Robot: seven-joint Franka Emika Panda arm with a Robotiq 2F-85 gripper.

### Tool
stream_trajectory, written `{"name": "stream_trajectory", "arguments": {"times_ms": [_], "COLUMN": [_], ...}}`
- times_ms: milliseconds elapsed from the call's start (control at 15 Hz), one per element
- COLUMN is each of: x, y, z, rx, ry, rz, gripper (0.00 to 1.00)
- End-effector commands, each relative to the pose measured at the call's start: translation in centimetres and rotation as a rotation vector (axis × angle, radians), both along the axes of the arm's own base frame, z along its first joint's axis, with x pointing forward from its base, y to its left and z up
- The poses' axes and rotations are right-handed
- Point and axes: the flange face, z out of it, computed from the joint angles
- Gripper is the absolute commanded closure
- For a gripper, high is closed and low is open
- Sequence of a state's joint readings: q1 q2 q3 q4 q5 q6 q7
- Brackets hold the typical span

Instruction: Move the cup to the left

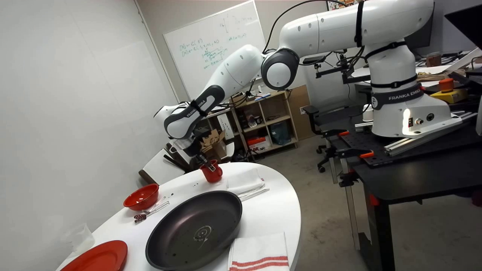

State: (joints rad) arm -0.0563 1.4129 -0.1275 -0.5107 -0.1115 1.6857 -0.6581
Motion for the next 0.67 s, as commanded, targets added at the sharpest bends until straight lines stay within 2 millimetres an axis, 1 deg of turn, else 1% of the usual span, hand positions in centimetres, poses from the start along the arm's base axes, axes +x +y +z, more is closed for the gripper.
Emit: {"name": "stream_trajectory", "arguments": {"times_ms": [0, 333, 600], "x": [0.4, 0.4, 0.0], "y": [0.3, 1.1, 1.8], "z": [2.1, 3.5, 4.8], "rx": [-0.015, -0.022, -0.027], "ry": [-0.032, -0.040, -0.012], "rz": [-0.081, -0.190, -0.259], "gripper": [0.96, 0.96, 0.96]}}
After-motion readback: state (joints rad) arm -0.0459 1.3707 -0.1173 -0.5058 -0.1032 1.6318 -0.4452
